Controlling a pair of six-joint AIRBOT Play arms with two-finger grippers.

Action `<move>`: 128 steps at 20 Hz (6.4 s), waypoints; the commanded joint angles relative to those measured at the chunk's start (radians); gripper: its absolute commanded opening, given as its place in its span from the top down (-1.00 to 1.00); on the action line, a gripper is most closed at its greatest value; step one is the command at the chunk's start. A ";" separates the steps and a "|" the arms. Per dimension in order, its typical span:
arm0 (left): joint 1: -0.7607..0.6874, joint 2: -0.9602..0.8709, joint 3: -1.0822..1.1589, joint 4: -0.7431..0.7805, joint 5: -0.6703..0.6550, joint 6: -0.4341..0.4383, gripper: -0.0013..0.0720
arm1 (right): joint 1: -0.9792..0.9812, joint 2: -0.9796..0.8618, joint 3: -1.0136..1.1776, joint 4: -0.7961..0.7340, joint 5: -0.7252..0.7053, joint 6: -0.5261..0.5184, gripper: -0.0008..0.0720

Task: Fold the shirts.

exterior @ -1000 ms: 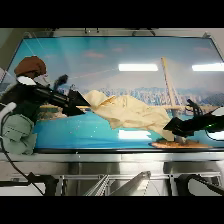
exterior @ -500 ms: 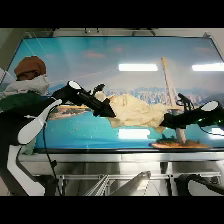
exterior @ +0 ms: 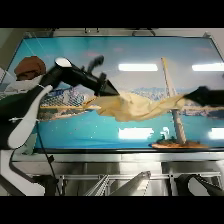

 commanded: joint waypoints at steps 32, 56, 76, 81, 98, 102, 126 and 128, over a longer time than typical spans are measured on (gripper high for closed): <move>0.388 -0.150 0.204 0.214 0.229 0.094 -0.98 | 0.276 -0.484 0.522 -0.199 -0.302 -0.049 -0.29; 0.330 -0.272 -0.019 0.747 0.008 -0.077 0.95 | 0.145 -0.607 0.010 -0.121 -0.201 -0.081 -0.29; 0.380 -0.272 -0.019 0.745 -0.108 -0.076 0.90 | 0.356 -0.607 0.130 -0.365 -0.238 -0.450 -0.17; 0.393 -0.205 -0.019 0.547 -0.200 -0.023 0.91 | 0.365 -0.541 0.237 -0.349 0.038 -0.317 0.93; 1.140 0.801 0.171 -0.351 0.072 0.192 0.90 | -0.269 0.262 0.493 0.723 -0.273 -0.387 0.92; 0.870 0.722 -0.041 -0.059 0.103 0.277 0.90 | -0.014 -0.020 0.453 0.547 -0.146 -0.333 0.92; 0.521 -0.055 -0.177 0.497 -0.112 -0.049 -0.97 | -0.082 -0.761 0.289 -0.213 0.044 -0.118 -0.48; 0.521 0.002 -0.265 0.599 -0.114 -0.051 -0.92 | -0.082 -0.811 0.289 -0.212 0.088 -0.108 -0.47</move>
